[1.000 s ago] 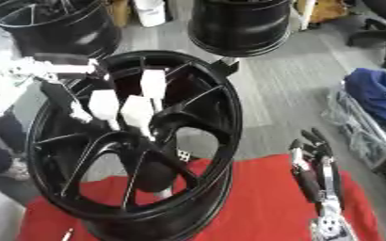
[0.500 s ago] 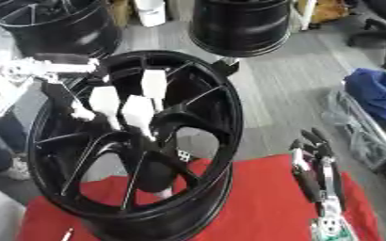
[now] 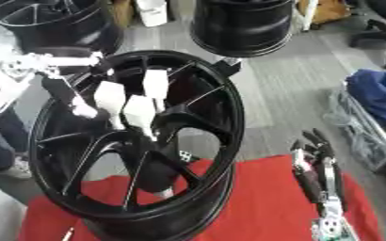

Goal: Pull the pin out of the wheel hub.

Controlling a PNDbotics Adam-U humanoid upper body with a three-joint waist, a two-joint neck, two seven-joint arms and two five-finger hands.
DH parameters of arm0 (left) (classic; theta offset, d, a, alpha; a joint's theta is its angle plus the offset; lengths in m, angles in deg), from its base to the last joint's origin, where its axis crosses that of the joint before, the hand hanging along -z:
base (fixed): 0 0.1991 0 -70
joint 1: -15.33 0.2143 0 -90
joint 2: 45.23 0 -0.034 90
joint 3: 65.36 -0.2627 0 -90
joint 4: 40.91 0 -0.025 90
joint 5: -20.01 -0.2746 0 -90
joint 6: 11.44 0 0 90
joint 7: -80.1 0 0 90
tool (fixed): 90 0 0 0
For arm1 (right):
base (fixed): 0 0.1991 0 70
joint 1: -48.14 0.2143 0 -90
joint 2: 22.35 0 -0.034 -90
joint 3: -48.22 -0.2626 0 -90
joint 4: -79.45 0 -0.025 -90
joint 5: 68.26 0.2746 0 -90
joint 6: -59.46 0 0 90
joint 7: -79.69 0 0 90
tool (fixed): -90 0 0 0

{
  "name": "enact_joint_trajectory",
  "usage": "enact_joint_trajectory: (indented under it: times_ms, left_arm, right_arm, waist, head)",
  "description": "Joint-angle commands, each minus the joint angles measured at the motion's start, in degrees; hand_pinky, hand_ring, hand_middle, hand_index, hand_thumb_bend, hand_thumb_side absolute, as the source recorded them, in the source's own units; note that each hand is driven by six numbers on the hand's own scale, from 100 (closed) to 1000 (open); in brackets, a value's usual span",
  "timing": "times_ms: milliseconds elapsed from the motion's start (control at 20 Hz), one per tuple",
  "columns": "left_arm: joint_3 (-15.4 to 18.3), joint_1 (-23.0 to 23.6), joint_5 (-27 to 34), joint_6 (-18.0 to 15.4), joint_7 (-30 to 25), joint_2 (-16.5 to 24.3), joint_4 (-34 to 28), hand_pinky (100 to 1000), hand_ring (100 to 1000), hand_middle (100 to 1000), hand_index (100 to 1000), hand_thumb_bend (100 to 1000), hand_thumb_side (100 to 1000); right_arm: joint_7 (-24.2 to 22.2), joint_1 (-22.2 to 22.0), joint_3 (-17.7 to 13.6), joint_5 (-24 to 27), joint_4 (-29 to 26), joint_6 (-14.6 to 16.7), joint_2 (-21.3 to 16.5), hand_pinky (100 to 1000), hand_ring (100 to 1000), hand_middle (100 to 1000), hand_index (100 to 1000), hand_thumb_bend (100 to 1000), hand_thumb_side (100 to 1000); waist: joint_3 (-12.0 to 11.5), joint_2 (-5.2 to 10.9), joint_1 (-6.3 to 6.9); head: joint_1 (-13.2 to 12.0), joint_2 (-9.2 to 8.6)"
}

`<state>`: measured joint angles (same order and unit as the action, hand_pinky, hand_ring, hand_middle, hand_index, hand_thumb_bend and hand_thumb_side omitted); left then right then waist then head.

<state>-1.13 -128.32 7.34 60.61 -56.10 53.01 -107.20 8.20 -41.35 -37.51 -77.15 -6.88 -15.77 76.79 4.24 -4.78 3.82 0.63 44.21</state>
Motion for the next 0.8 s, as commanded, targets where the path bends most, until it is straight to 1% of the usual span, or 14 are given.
enact_joint_trajectory:
  times_ms: [50, 250, 400, 500, 650, 700, 800]
  left_arm:
    - [1.6, -2.1, 2.0, -2.7, -3.4, 3.1, -2.4, 446, 355, 323, 453, 156, 131]
    - [3.8, -3.2, 5.7, -0.9, -2.2, 6.5, -5.0, 444, 348, 316, 446, 158, 130]
    - [6.6, -3.5, 8.3, 0.4, -0.1, 10.3, -7.3, 449, 346, 314, 445, 165, 122]
    - [8.9, -3.2, 8.7, 0.8, 2.1, 13.2, -8.7, 454, 347, 314, 446, 173, 116]
    - [12.4, -1.5, 8.3, 1.3, 5.5, 17.9, -9.7, 469, 354, 321, 454, 188, 114]
    - [13.8, -0.2, 8.0, 1.4, 6.7, 19.9, -9.9, 482, 365, 332, 466, 195, 120]
    - [17.1, 3.3, 7.2, 1.8, 8.9, 23.4, -9.9, 480, 360, 328, 462, 189, 113]
  right_arm:
    - [-0.2, 0.5, 0.0, -0.2, -0.3, 0.1, -0.5, 716, 788, 989, 855, 100, 692]
    - [-0.1, 0.5, -0.1, -0.1, -0.2, 0.1, -0.5, 715, 788, 989, 855, 100, 693]
    - [0.0, 0.4, -0.3, -0.1, -0.1, 0.1, -0.6, 715, 788, 989, 855, 100, 696]
    - [0.1, 0.4, -0.3, -0.1, 0.0, 0.1, -0.6, 715, 788, 989, 855, 100, 697]
    - [0.3, 0.2, -0.5, -0.1, 0.1, 0.1, -0.7, 715, 788, 989, 855, 100, 701]
    - [0.4, 0.1, -0.6, -0.2, 0.1, 0.1, -0.7, 715, 788, 989, 855, 100, 703]
    - [0.5, 0.0, -0.7, -0.2, 0.2, 0.1, -0.8, 715, 788, 989, 855, 100, 704]
  waist:
    - [-0.1, 0.85, -0.22]
    - [-0.2, 0.98, -0.14]
    - [-0.4, 1.06, -0.04]
    - [-0.6, 1.12, 0.05]
    - [-1.0, 1.24, 0.21]
    - [-1.2, 1.28, 0.29]
    - [-1.4, 1.32, 0.36]
  head:
    - [-0.1, -0.09]
    - [0.1, -0.09]
    - [0.4, -0.09]
    - [0.6, -0.09]
    - [0.9, -0.09]
    - [1.0, -0.09]
    - [1.3, -0.09]
